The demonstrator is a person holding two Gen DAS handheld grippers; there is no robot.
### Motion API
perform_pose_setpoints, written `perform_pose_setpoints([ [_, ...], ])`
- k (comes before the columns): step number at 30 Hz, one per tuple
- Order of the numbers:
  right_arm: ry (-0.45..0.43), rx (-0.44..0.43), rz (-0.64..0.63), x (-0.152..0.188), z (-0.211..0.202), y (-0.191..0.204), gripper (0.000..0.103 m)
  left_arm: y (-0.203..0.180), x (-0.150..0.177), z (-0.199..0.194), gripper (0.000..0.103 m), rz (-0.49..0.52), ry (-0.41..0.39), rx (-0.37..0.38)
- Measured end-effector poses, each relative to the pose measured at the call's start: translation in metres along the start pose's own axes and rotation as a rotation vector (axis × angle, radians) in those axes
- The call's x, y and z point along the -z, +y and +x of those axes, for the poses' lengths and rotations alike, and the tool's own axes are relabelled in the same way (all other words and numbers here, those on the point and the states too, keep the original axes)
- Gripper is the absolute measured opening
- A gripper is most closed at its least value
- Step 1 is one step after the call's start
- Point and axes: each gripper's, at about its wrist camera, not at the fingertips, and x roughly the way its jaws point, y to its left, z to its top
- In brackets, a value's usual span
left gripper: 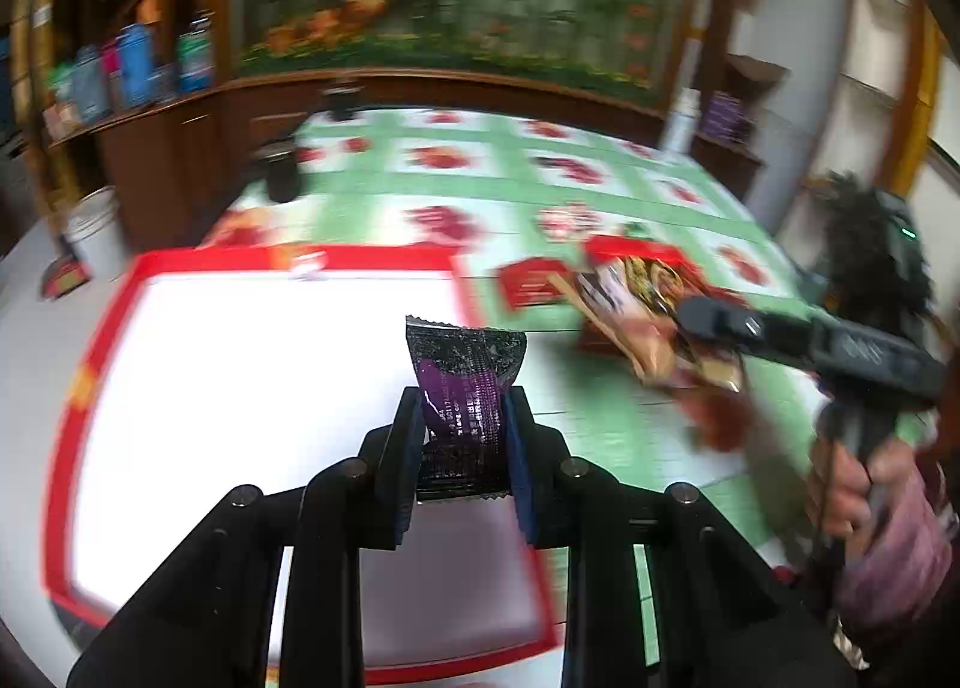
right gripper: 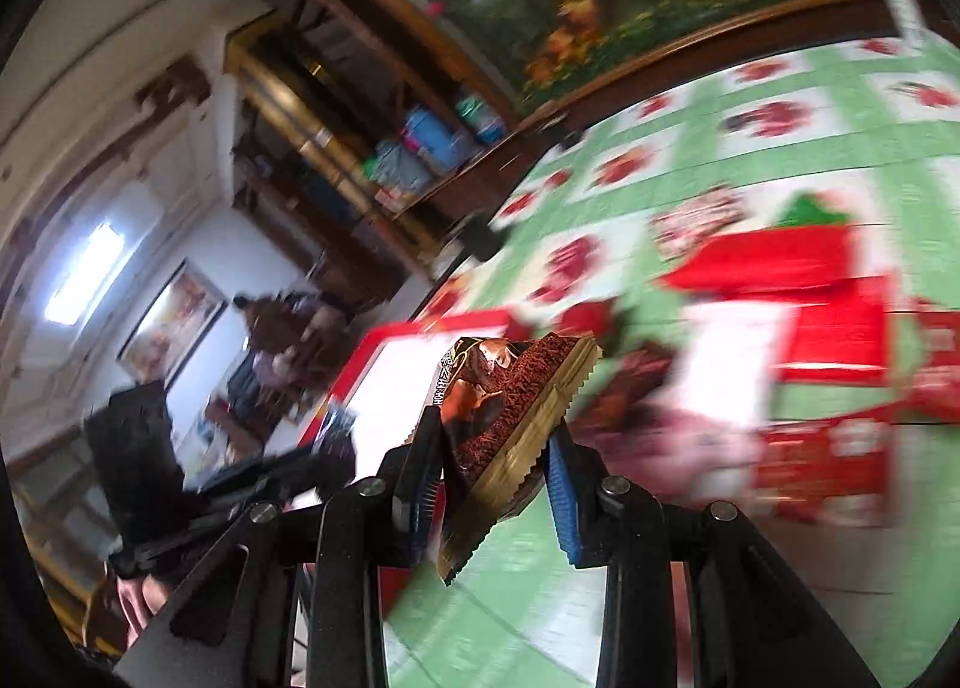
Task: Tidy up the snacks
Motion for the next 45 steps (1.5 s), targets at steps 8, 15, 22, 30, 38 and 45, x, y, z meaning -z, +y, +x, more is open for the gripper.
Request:
perform_pose_setpoints([
  [8, 0.146, -0.028, -0.105, 0.023, 0.084, 0.068, 0.032, 0.045, 0.027, -0.003, 0.024, -0.065, 0.054, -0.131],
  [15, 0.230, 0.011, -0.201, 0.042, 0.118, 0.093, 0.035, 0.073, 0.041, -0.002, 0.024, -0.136, 0.114, -0.195],
  [22, 0.233, -0.012, -0.204, 0.043, 0.109, 0.097, 0.047, 0.085, 0.041, -0.004, 0.037, -0.197, 0.137, -0.277],
  [30, 0.087, 0.020, -0.115, 0.021, 0.075, 0.077, 0.049, 0.069, 0.028, -0.027, 0.061, -0.147, 0.032, -0.392],
  [38, -0.034, 0.115, 0.009, 0.008, -0.006, 0.011, 0.050, -0.013, 0.007, -0.019, 0.073, 0.042, 0.021, -0.154],
  [45, -0.084, 0.000, 0.218, 0.018, -0.088, -0.060, 0.050, -0.097, -0.011, 0.014, 0.073, 0.247, 0.056, -0.027],
])
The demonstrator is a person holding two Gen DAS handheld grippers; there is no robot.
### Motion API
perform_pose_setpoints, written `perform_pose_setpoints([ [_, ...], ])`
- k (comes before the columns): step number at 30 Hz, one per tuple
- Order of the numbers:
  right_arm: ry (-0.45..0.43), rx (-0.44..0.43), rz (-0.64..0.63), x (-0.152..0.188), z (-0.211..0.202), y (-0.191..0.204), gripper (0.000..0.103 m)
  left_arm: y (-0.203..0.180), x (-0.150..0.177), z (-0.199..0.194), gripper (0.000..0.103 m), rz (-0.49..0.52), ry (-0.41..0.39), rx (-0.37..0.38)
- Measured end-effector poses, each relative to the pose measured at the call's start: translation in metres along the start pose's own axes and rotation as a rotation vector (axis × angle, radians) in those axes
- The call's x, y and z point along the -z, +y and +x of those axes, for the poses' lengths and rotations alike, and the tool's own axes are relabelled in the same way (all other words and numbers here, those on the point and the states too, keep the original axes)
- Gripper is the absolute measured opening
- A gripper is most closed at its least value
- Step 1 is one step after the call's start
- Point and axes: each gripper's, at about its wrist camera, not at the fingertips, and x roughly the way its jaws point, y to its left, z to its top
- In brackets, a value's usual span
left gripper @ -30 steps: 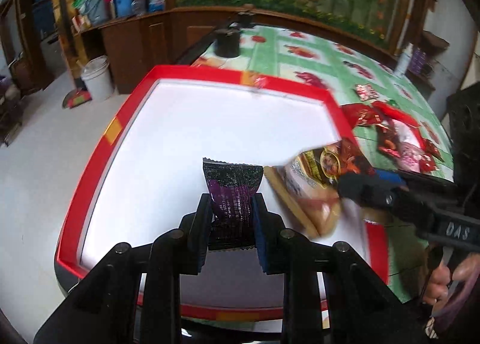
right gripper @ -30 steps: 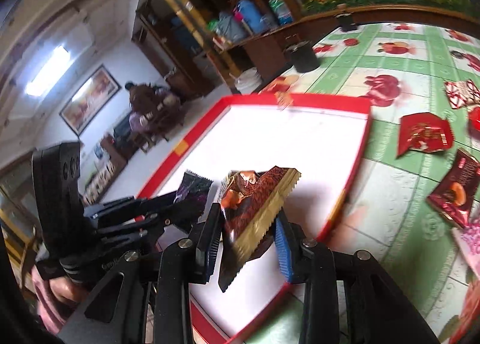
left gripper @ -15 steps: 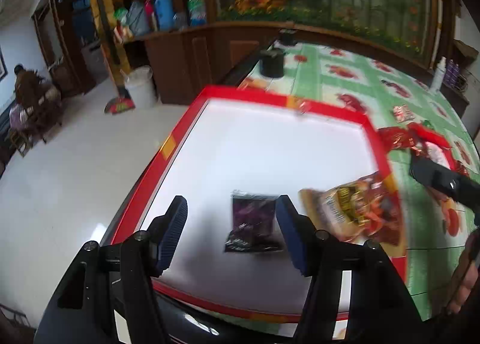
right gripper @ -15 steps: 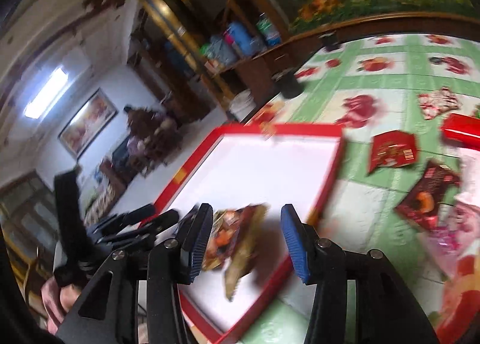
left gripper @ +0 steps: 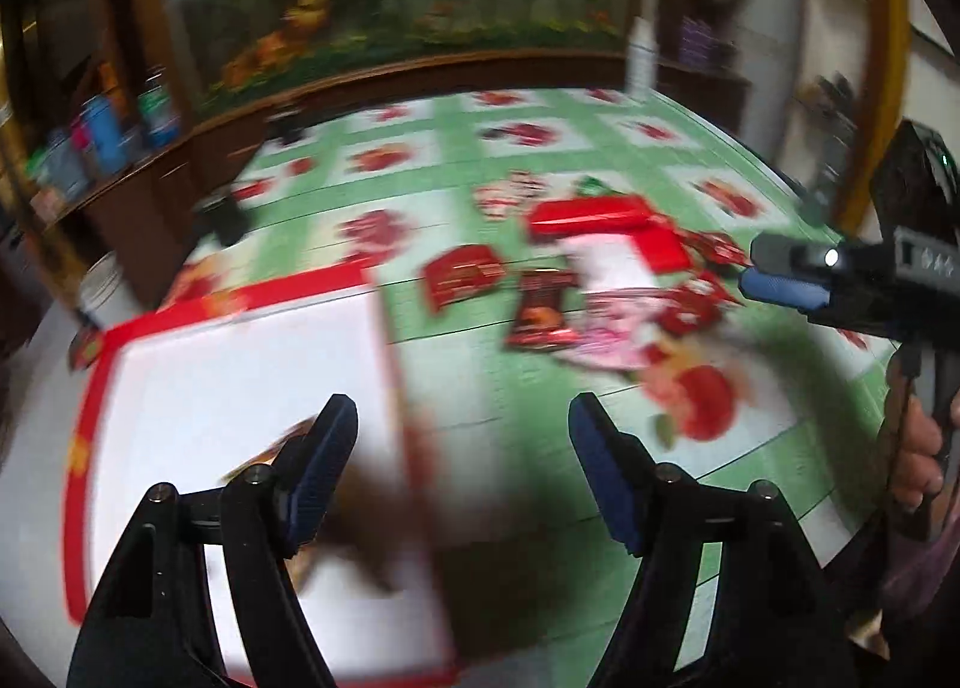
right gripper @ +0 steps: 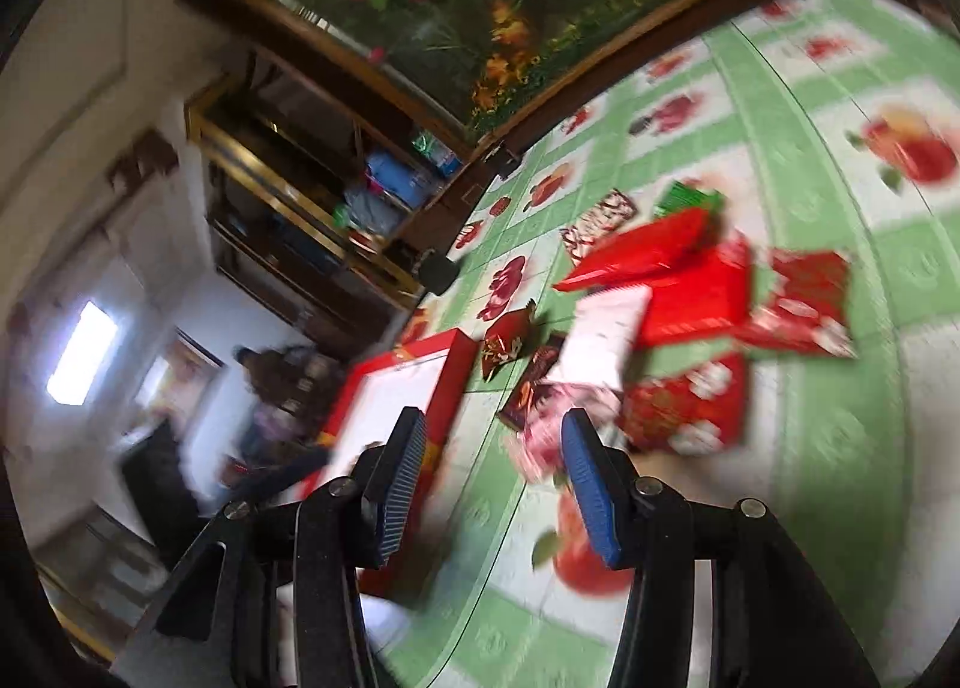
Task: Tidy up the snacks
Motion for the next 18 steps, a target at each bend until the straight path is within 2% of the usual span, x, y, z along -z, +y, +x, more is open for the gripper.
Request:
perform_pose_setpoints([
  [3, 0.001, -0.025, 0.088, -0.001, -0.016, -0.019, 0.050, -0.027, -0.014, 0.015, 0.073, 0.077, 0.006, 0.041],
  [6, 0.021, 0.010, 0.177, -0.004, -0.020, -0.038, 0.050, -0.050, -0.023, 0.030, 0.073, 0.139, 0.031, 0.104],
  [8, 0.023, 0.005, 0.247, -0.007, -0.020, -0.053, 0.050, -0.062, -0.027, 0.041, 0.073, 0.182, 0.052, 0.153],
  [11, 0.032, 0.014, 0.332, -0.012, -0.013, -0.069, 0.050, -0.073, -0.029, 0.055, 0.072, 0.229, 0.073, 0.154],
  [14, 0.058, 0.071, 0.375, -0.016, 0.001, -0.082, 0.050, -0.075, -0.031, 0.066, 0.072, 0.234, 0.089, 0.180],
  [16, 0.067, 0.070, 0.405, -0.018, 0.010, -0.089, 0.046, -0.073, -0.031, 0.073, 0.072, 0.228, 0.102, 0.208],
  [18, 0.064, 0.059, 0.405, -0.021, 0.013, -0.089, 0.048, -0.070, -0.030, 0.080, 0.071, 0.214, 0.122, 0.219],
])
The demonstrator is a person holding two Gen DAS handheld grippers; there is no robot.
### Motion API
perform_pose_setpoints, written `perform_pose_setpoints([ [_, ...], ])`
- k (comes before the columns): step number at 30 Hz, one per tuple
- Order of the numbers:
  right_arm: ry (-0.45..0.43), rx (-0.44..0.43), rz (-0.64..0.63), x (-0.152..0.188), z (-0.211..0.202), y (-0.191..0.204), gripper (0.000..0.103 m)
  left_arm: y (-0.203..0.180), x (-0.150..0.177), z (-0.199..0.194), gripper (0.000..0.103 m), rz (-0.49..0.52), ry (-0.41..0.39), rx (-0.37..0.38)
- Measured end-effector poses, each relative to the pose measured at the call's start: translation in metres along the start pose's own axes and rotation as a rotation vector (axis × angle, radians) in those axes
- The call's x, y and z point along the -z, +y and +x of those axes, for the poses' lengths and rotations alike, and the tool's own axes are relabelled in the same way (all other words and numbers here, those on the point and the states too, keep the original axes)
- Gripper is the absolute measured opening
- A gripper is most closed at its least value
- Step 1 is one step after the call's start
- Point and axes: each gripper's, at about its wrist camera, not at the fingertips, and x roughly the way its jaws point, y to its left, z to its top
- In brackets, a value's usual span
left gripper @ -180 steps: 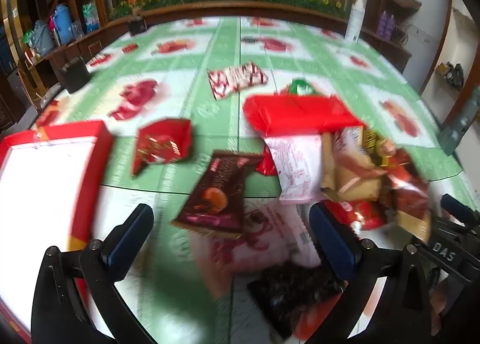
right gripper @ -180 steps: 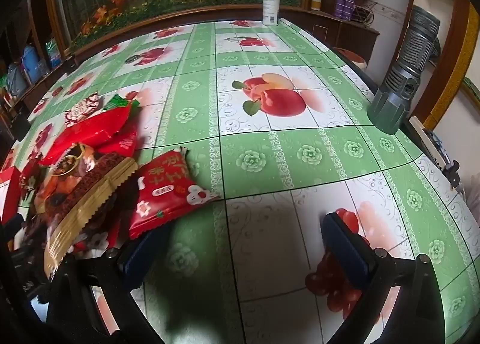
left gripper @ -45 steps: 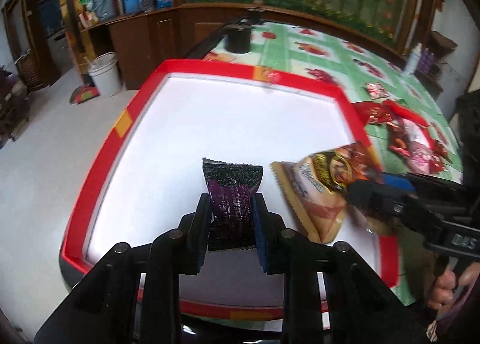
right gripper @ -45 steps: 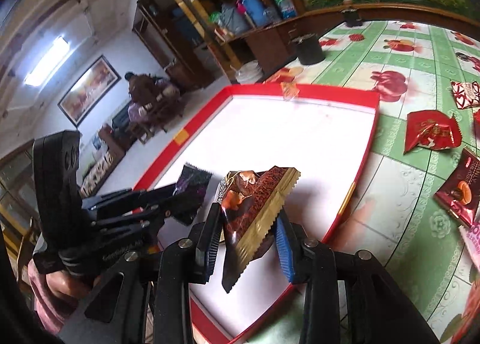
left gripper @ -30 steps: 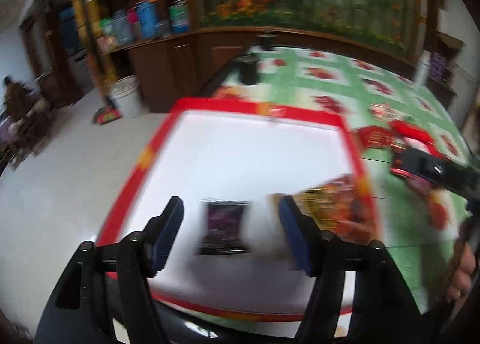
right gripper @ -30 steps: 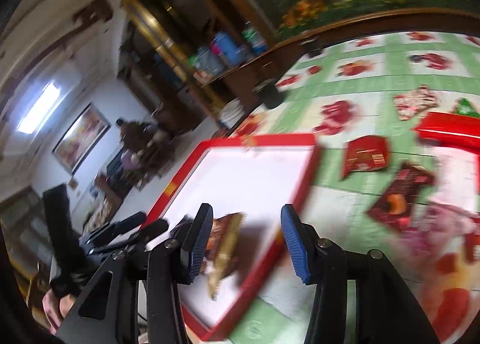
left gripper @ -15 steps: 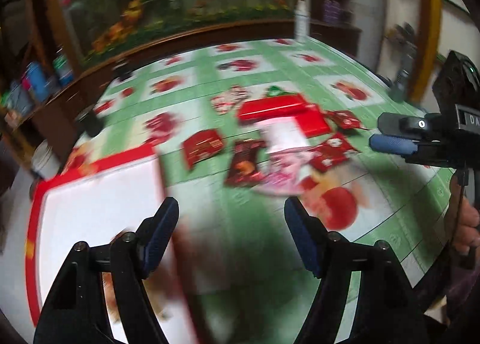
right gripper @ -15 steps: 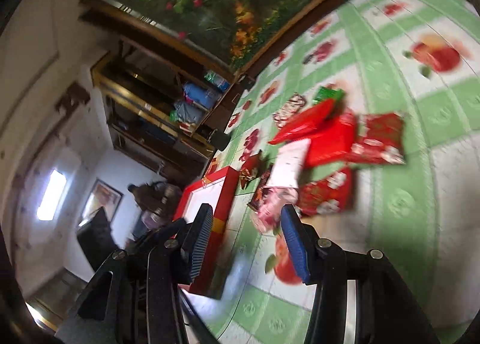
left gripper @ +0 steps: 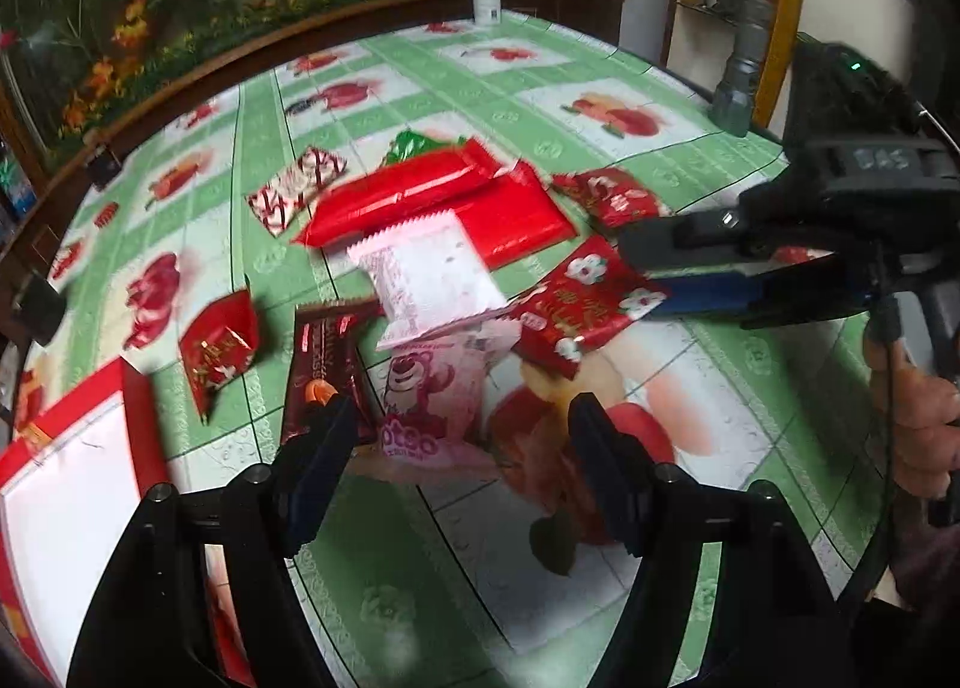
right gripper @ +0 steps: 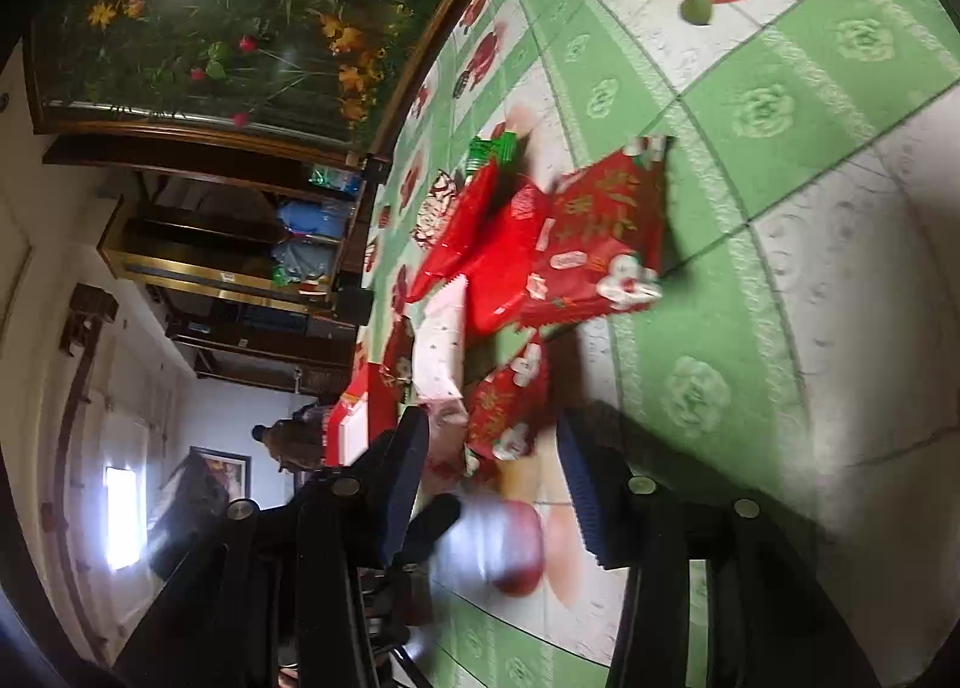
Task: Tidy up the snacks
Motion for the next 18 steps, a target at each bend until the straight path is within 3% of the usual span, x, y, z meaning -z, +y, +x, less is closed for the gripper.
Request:
perform_pose_setpoints([
  [3, 0.010, 0.018, -0.021, 0.001, 0.009, 0.005, 0.042, 0.005, 0.003, 0.007, 0.053, -0.020, 0.018, 0.035],
  [5, 0.019, 0.040, -0.030, 0.005, 0.011, 0.005, 0.023, 0.008, 0.003, 0.009, 0.037, -0.024, 0.020, 0.052],
  [7, 0.032, 0.063, -0.022, 0.004, 0.016, 0.001, 0.012, 0.010, 0.003, 0.010, 0.034, -0.032, 0.014, 0.071],
  [11, 0.012, 0.039, -0.051, 0.007, 0.012, 0.005, 0.006, 0.014, 0.004, 0.010, 0.028, -0.065, -0.005, 0.088],
  [18, -0.002, -0.018, -0.132, 0.012, 0.012, 0.021, 0.003, 0.024, 0.014, -0.007, 0.027, -0.174, -0.047, 0.113],
])
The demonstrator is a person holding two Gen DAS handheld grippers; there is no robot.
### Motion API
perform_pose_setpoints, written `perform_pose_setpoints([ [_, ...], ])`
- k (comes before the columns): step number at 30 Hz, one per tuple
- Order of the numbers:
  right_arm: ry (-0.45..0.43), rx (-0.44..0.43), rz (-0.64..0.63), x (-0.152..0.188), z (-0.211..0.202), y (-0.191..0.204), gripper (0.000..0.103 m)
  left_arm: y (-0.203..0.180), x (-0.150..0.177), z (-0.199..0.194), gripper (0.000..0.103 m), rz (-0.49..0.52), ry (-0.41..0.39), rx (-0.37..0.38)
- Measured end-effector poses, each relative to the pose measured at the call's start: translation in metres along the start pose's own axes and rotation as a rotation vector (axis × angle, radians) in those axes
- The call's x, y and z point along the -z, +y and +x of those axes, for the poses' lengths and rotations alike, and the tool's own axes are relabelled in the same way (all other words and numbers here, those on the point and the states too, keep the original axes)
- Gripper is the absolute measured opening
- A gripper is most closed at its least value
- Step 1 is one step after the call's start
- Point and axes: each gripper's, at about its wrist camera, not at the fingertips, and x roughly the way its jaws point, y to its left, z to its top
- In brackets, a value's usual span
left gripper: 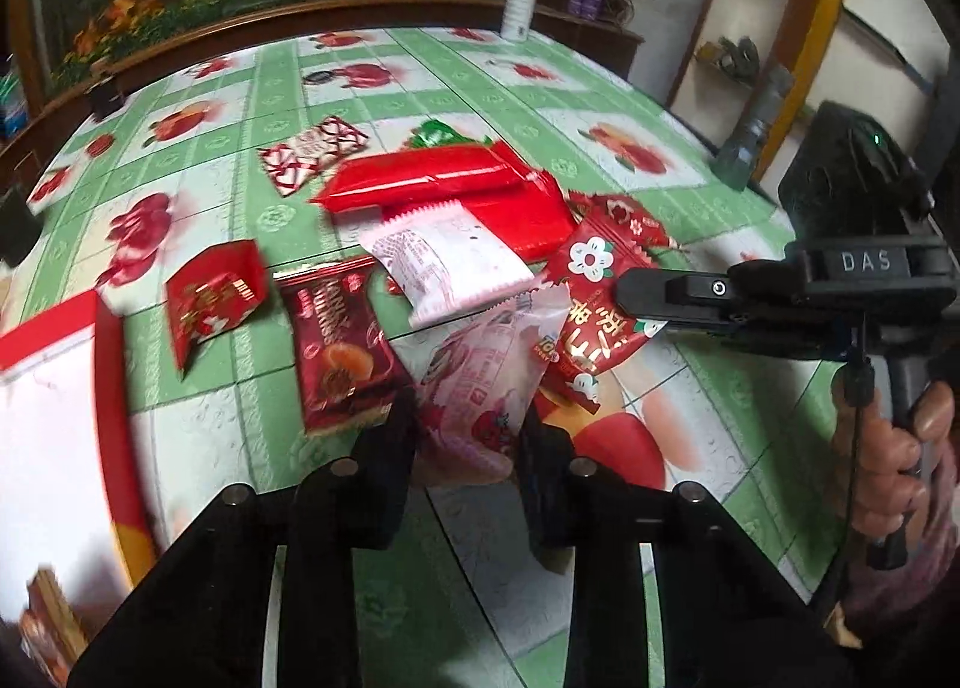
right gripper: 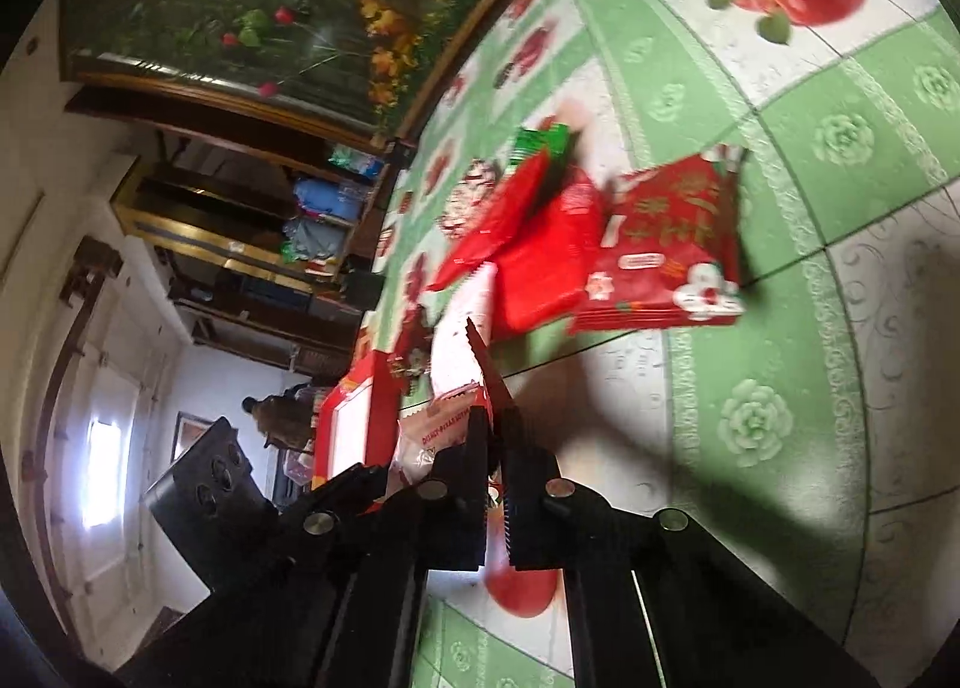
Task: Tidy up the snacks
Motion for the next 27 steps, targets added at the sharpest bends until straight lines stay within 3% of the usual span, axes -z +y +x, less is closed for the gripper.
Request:
perform_pose_setpoints([
  [5, -0.011, -0.079, -0.072, 0.003, -0.001, 0.019, 0.003, -0.001, 0.010, -0.034, 0.028, -0.025, -0.060, -0.012],
  [12, 0.024, -0.191, -0.129, 0.014, 0.018, 0.046, 0.002, 0.021, 0.031, -0.093, 0.028, -0.092, -0.155, -0.084],
  [22, 0.179, -0.293, -0.087, 0.039, 0.110, 0.092, 0.002, 0.100, 0.065, -0.140, 0.028, -0.292, -0.206, -0.263],
  [27, 0.230, -0.303, -0.097, 0.048, 0.150, 0.116, 0.002, 0.133, 0.085, -0.149, 0.028, -0.369, -0.208, -0.337],
])
